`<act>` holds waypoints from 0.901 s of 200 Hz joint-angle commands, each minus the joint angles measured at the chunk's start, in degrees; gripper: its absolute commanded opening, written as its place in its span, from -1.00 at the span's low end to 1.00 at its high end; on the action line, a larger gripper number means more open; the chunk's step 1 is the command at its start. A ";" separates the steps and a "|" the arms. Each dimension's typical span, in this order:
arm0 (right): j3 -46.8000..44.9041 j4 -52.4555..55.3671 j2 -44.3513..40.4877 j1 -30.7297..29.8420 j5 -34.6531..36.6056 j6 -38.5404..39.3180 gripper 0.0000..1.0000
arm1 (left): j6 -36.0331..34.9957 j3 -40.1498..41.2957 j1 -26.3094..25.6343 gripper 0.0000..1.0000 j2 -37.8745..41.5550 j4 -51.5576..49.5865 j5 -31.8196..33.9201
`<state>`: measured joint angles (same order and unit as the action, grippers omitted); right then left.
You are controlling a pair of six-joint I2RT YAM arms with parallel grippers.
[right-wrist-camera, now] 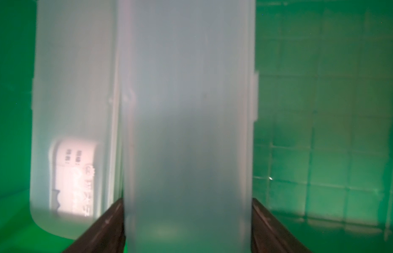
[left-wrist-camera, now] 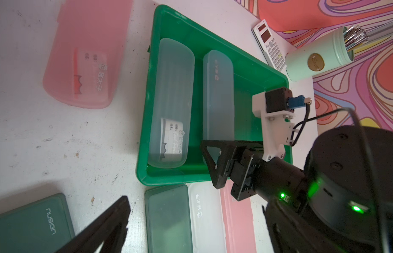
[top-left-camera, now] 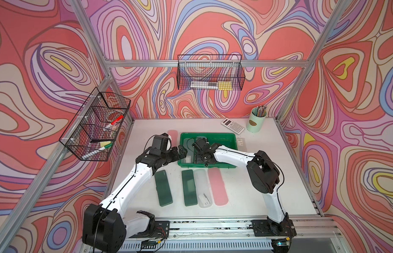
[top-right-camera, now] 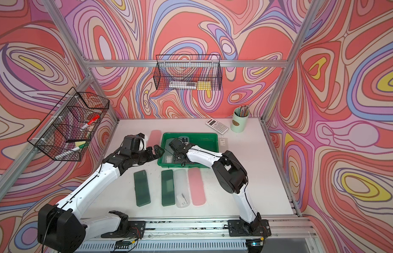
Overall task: Put the pencil case into the storage box
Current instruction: Place the pencil case at the storage box.
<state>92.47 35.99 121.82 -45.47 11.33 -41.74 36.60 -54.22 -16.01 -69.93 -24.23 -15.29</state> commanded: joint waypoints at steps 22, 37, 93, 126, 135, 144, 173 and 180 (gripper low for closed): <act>2.18 -3.53 -0.23 0.15 -3.33 1.02 0.84 | -1.44 -0.56 2.83 0.98 -0.21 -0.26 -2.25; 2.60 -3.89 -0.96 0.89 -5.28 1.72 0.85 | -1.86 -0.19 3.31 0.99 -0.29 -0.64 -2.54; -6.45 -9.43 -7.82 5.63 -7.56 2.60 0.77 | -3.56 0.85 3.35 0.99 -1.70 0.04 -3.79; -6.69 -8.82 -6.92 7.46 -8.93 4.95 0.67 | -1.83 2.01 3.35 0.99 -1.11 2.28 -5.25; -6.40 -8.83 -6.02 8.06 -10.23 5.26 0.66 | -1.26 2.14 3.35 0.99 -0.79 2.22 -5.49; -6.00 -8.58 -5.43 8.37 -10.75 5.72 0.65 | -0.58 2.61 3.35 0.99 -0.33 2.63 -5.55; -6.13 -11.80 -3.38 8.54 -12.83 7.68 0.61 | 0.82 5.13 3.35 0.99 1.36 3.89 -5.11; -5.39 -11.47 -2.18 8.50 -12.90 7.68 0.60 | 0.92 5.65 3.35 0.99 1.55 3.93 -4.97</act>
<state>86.54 26.48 116.20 -37.08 0.82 -36.18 36.12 -50.74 -12.91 -70.15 -22.02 -19.99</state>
